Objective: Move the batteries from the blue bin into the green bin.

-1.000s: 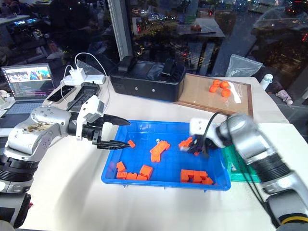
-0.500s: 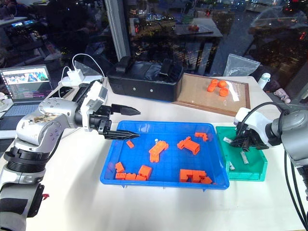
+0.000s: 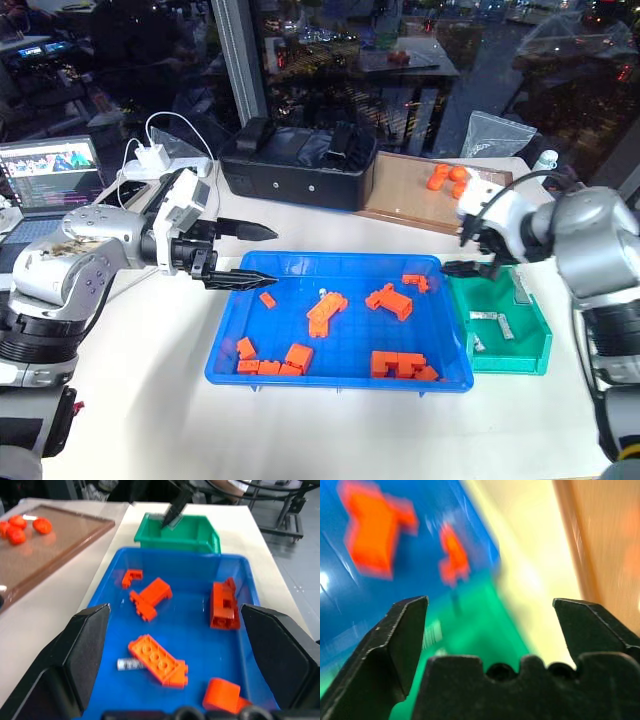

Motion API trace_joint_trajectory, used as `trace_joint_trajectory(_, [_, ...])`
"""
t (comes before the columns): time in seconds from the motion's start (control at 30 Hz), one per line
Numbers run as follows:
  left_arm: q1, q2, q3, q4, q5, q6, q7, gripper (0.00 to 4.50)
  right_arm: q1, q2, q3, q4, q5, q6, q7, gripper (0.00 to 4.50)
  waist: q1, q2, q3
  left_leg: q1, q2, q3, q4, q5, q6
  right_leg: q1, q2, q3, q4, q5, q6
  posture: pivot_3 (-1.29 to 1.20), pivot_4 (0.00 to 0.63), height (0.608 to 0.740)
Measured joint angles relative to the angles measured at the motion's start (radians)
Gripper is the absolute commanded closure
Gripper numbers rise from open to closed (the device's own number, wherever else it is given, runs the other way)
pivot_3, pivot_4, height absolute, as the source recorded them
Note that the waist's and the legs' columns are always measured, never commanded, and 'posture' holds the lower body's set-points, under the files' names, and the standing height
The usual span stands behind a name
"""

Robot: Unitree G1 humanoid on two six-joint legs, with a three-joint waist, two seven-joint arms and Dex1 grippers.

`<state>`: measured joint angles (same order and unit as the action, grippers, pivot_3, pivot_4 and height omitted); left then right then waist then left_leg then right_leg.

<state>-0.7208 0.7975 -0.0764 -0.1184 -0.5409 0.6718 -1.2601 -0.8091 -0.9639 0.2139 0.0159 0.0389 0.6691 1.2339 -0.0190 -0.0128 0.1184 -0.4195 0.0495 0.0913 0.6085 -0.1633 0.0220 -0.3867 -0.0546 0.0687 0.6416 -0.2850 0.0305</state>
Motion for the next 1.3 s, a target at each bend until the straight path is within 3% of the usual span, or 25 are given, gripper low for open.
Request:
trace_joint_trajectory(0.13, [0.035, 0.025, -0.006, -0.003, 0.030, -0.018, -0.007, 0.00, 0.004, 0.150, 0.100, -0.065, 0.023, 0.046, -0.007, 0.03, 0.011, 0.000, 0.000, -0.002, 0.000, 0.001, 0.002, 0.000, 0.000, -0.001, -0.001, -0.002, 0.000, 0.000, 0.000, 0.00, 0.150, 0.740])
trace_joint_trajectory(0.33, [0.060, 0.041, -0.004, -0.008, 0.033, -0.020, -0.006, 0.00, 0.038, 0.289, 0.199, -0.074, 0.018, 0.036, -0.049, 0.03, 0.021, -0.001, 0.000, -0.003, 0.000, 0.001, 0.003, 0.000, 0.000, 0.000, -0.001, -0.003, 0.000, 0.000, 0.000, 0.00, 0.150, 0.740])
trace_joint_trajectory(1.07, [0.073, 0.046, 0.000, -0.045, 0.031, -0.019, 0.017, 0.00, -0.122, 0.484, 0.351, 0.366, -0.169, -0.366, -0.019, 0.03, 0.006, -0.001, 0.000, -0.002, 0.000, 0.001, 0.002, 0.000, 0.000, -0.001, 0.000, -0.003, 0.002, 0.000, 0.000, 0.00, 0.150, 0.740])
trace_joint_trajectory(1.3, [0.083, 0.046, 0.002, -0.046, 0.030, -0.018, 0.025, 0.00, -0.121, 0.486, 0.351, 0.398, -0.181, -0.376, 0.006, 2.05, 0.006, -0.001, 0.000, -0.002, 0.000, 0.001, 0.002, 0.000, 0.000, -0.001, 0.000, -0.003, 0.003, 0.000, -0.001, 0.00, 0.150, 0.740])
